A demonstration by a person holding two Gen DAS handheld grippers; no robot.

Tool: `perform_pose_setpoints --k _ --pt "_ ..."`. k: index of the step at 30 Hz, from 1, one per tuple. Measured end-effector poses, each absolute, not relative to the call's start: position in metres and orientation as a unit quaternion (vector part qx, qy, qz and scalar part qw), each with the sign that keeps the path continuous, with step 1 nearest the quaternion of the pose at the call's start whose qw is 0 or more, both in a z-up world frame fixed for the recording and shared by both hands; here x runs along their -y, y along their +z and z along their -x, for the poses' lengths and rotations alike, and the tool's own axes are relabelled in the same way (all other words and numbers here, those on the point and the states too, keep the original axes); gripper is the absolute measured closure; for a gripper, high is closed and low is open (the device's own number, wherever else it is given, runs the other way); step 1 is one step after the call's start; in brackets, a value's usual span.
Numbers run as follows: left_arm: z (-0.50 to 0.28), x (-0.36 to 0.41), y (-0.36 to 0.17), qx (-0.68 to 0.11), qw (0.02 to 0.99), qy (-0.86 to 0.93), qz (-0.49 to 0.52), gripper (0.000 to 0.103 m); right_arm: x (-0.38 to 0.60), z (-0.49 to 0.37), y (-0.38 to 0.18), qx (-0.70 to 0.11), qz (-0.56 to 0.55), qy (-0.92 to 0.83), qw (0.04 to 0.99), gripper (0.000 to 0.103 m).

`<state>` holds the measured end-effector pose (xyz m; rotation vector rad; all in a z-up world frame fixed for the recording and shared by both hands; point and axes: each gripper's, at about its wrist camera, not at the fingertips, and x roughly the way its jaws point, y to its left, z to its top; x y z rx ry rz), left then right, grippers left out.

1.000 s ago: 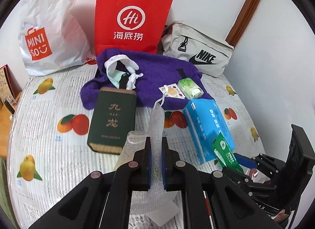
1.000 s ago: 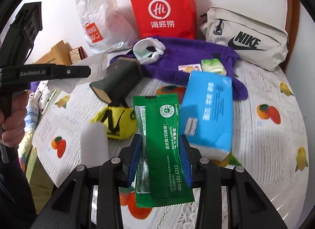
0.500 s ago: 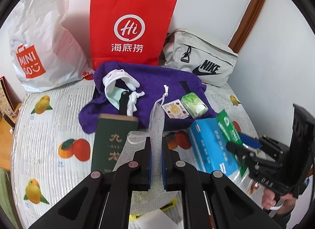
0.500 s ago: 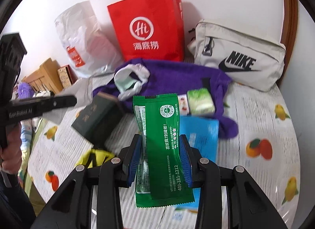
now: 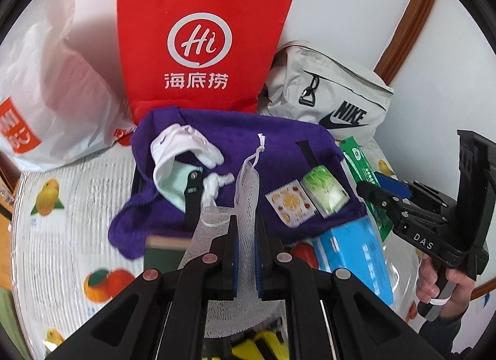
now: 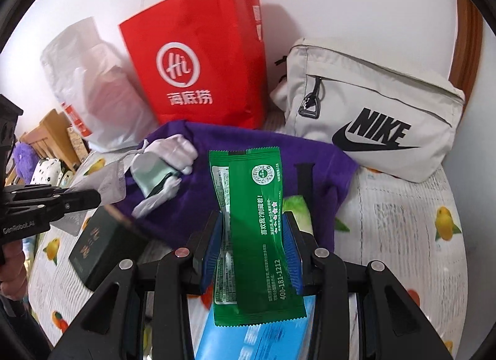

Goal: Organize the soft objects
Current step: 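Carry the green sachet and mesh bag up toward the purple towel, then lower sachet and mesh bag onto the purple towel and open both grippers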

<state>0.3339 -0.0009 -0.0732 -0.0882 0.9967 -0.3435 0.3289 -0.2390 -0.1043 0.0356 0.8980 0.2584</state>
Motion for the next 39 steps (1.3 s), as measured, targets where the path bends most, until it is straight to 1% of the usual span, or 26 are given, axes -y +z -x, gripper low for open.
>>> perform_pose_setpoints --k 7,14,28,39 --pt "-0.376 0.005 -0.075 -0.479 0.861 -0.164 0.046 0.095 0.239 -0.374 -0.106 -0.431 -0.016 0.126 0.893 0.064" --pt "-0.402 0.004 -0.092 -0.483 0.859 -0.161 0.057 0.095 0.237 -0.417 -0.117 -0.448 -0.025 0.124 0.885 0.064" --pt "-0.417 0.004 -0.116 -0.505 0.844 -0.17 0.066 0.095 0.233 -0.445 -0.173 -0.511 -0.019 0.121 0.851 0.064" --pt "-0.421 0.003 -0.129 -0.524 0.826 -0.188 0.09 0.095 0.234 -0.449 -0.187 -0.53 -0.029 0.112 0.84 0.063"
